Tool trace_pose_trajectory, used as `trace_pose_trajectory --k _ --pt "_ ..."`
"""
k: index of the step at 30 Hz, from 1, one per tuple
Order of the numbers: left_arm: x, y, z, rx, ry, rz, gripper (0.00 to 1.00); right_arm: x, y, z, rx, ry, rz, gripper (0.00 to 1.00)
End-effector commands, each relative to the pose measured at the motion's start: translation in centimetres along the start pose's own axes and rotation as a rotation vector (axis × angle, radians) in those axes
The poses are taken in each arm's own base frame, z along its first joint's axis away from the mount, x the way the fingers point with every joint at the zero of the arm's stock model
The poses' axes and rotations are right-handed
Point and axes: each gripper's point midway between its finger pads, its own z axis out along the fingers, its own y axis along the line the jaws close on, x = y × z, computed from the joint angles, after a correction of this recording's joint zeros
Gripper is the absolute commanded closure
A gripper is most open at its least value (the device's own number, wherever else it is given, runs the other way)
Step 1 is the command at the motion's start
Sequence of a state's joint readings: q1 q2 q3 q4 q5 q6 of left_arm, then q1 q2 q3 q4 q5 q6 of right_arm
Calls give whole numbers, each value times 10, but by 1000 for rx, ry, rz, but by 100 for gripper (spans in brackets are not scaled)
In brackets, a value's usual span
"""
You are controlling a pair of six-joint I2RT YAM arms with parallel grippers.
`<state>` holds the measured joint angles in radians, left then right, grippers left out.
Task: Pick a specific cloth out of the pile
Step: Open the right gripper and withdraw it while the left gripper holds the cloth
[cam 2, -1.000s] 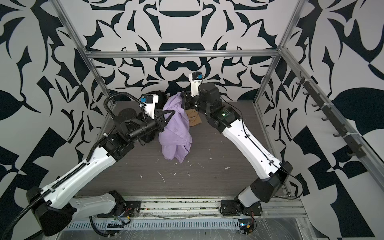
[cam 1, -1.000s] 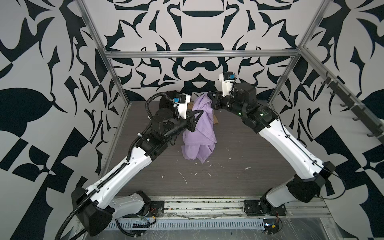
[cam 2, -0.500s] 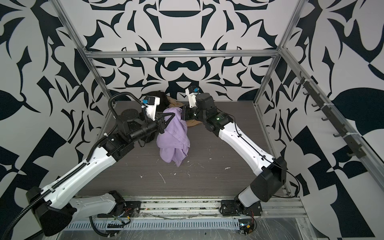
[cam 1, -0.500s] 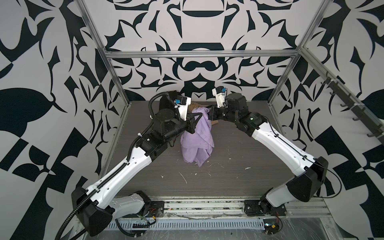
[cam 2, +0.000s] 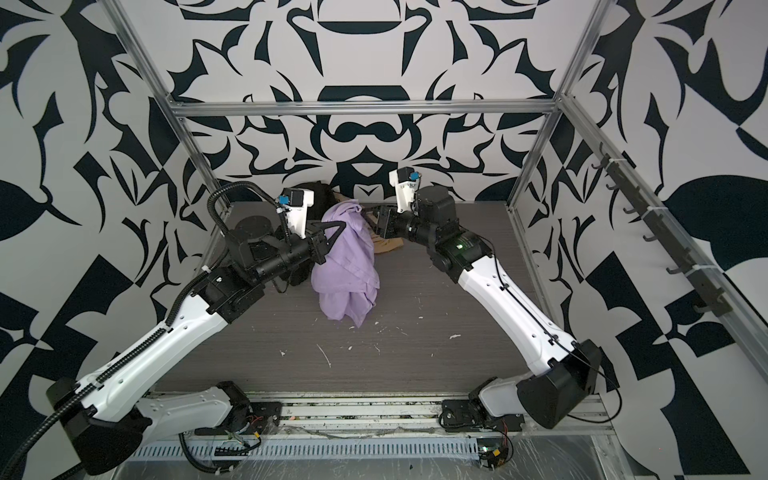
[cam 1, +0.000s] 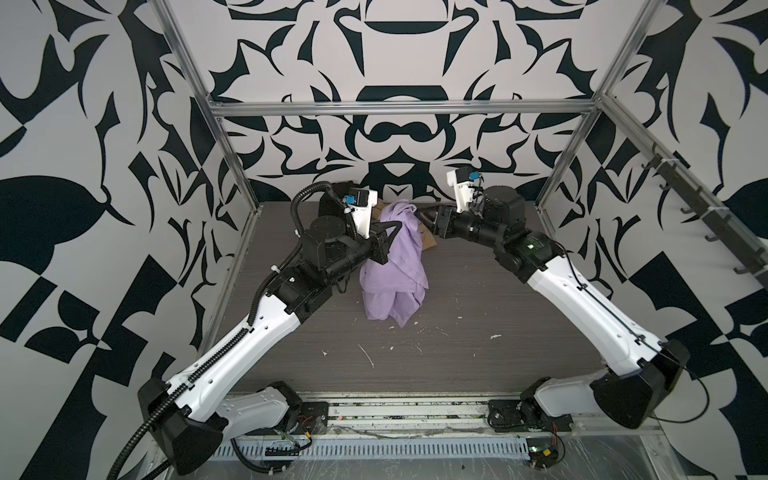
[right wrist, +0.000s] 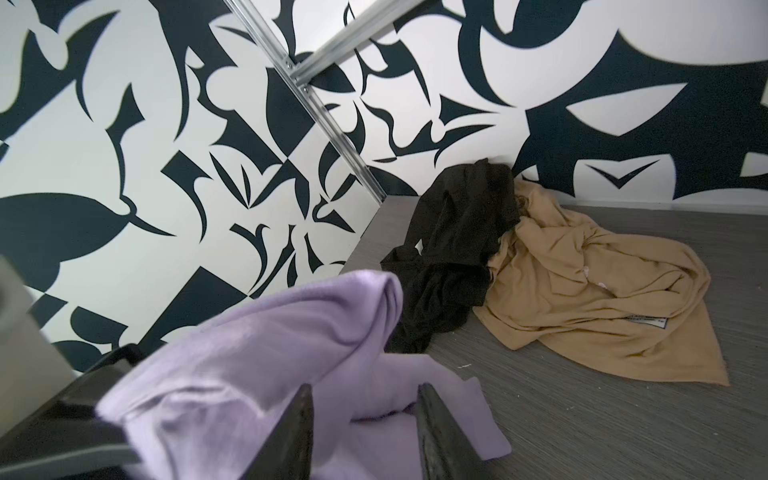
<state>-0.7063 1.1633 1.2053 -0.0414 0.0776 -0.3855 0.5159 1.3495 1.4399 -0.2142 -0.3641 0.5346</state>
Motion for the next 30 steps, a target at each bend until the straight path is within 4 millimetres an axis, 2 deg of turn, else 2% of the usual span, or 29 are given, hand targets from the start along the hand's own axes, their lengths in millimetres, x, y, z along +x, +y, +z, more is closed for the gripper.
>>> trace_pose_trajectory --k 1,6,13,17,22,30 --pt "-40 -18 -15 36 -98 -4 100 -18 15 -29 -25 -73 -60 57" --pt "-36 -31 -21 88 -41 0 100 -24 21 -55 -3 -102 -160 57" --pt "-46 -44 -25 134 -21 -7 100 -34 53 -94 -82 -191 -265 57" --pt "-51 -55 -29 176 -11 15 100 -34 64 -108 -86 -173 -325 50" --pt "-40 -68 -34 237 86 116 100 -28 69 -123 -80 -156 -379 42" --pt "-24 -75 -51 274 175 159 100 -17 74 -141 -99 -169 -414 42"
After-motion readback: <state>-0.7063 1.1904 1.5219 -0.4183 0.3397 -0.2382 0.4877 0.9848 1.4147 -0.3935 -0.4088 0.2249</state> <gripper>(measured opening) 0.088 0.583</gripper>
